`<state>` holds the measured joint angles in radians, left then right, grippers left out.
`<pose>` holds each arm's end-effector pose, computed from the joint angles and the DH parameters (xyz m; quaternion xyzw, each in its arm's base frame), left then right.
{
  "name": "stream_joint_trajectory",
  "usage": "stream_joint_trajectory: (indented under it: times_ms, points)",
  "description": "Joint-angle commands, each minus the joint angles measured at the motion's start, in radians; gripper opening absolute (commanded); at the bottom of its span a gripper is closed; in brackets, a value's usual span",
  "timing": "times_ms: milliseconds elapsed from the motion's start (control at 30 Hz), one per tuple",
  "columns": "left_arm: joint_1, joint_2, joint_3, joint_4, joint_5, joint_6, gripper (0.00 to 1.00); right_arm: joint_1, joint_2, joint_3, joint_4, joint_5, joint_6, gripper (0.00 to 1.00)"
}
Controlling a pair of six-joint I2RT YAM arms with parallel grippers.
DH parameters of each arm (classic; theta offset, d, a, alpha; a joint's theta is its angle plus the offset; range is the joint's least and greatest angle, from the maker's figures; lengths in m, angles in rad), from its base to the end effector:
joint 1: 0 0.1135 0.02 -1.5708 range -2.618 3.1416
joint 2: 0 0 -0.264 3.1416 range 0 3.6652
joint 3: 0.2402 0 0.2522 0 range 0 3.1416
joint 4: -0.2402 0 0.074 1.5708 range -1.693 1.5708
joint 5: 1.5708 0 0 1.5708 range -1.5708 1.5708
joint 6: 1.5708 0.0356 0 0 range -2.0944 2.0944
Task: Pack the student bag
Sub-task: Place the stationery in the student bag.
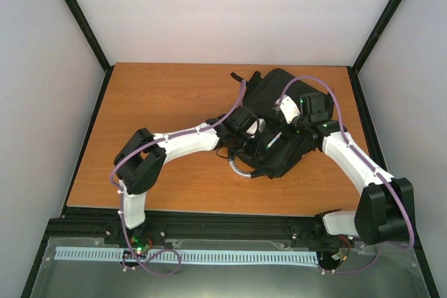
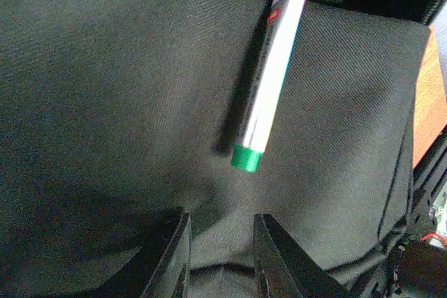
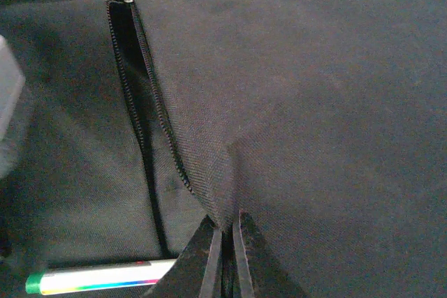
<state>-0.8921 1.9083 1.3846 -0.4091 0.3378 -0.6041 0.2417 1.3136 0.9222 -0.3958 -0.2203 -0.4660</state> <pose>0.2505 -0.3294 0.2056 0.1865 0.9188 -0.3273 0.1180 0.2690 0.0743 0.2538 -0.3577 0.8472 0.0585 0.3885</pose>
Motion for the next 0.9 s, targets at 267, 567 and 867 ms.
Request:
stream_joint_trajectory:
  times_ms: [267, 567, 867]
  points:
    - [-0.001, 0.154, 0.206, 0.042, -0.002, -0.011, 0.06, 0.003, 0.001, 0.0, 0.035, -0.039, -0.006, 0.03]
    - [-0.002, 0.225, 0.341, 0.039, -0.059, -0.017, 0.01, 0.003, -0.005, -0.002, 0.034, -0.04, -0.006, 0.03]
    - [-0.002, 0.277, 0.407, 0.142, -0.077, -0.044, 0.01, 0.003, -0.007, 0.0, 0.032, -0.042, -0.006, 0.03]
